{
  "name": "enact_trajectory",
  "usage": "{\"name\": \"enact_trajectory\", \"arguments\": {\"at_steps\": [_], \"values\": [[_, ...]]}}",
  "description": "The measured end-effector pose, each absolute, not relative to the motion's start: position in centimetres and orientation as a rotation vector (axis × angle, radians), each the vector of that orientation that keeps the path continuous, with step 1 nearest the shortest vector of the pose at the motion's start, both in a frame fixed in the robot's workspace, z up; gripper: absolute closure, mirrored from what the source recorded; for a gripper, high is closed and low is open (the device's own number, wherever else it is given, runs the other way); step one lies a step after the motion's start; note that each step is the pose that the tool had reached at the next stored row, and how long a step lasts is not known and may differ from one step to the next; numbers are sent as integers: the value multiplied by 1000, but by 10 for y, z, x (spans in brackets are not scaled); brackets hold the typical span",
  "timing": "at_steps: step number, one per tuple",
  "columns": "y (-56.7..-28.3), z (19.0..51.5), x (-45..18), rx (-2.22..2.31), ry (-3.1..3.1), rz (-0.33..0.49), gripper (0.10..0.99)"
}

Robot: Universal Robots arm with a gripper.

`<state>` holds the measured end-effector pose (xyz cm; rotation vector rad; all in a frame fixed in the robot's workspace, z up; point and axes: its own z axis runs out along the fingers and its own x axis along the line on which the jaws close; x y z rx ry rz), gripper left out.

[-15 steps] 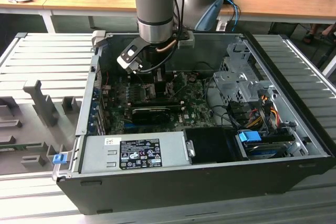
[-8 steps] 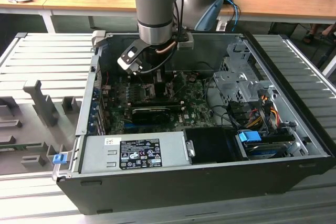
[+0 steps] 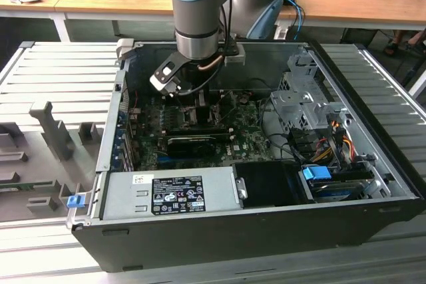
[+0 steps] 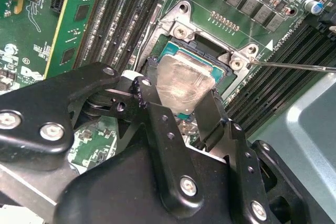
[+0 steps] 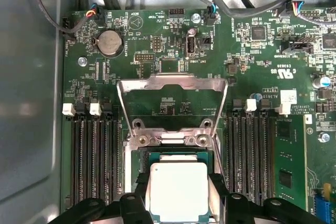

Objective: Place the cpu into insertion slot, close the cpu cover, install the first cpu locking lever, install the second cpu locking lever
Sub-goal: 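Place the cpu into insertion slot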

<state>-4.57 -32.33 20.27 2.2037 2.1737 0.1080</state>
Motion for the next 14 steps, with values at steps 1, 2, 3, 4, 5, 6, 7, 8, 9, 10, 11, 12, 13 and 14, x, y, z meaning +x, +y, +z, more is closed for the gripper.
{"name": "enact_trajectory", "arguments": {"at_steps": [1,2,3,4,5,6,7,8,9,10,11,12,13,14], "values": [[-323,203,-46,2204,2174,108,561],[-323,202,-46,2204,2174,108,561],[-323,202,-46,2204,2174,108,545],[-323,202,-46,2204,2174,110,431],[-322,202,-46,2207,2177,117,431],[-322,202,-46,2212,2181,126,431],[-321,201,-46,2215,2183,133,431],[-321,201,-46,2218,2185,138,431],[-320,201,-46,2223,2189,149,431],[-320,201,-46,2224,2190,152,431],[-320,201,-46,2224,2190,152,431],[-320,204,-46,2224,2190,151,431],[-320,209,-46,2223,2189,148,431],[-320,209,-46,2221,2187,144,431]]}}
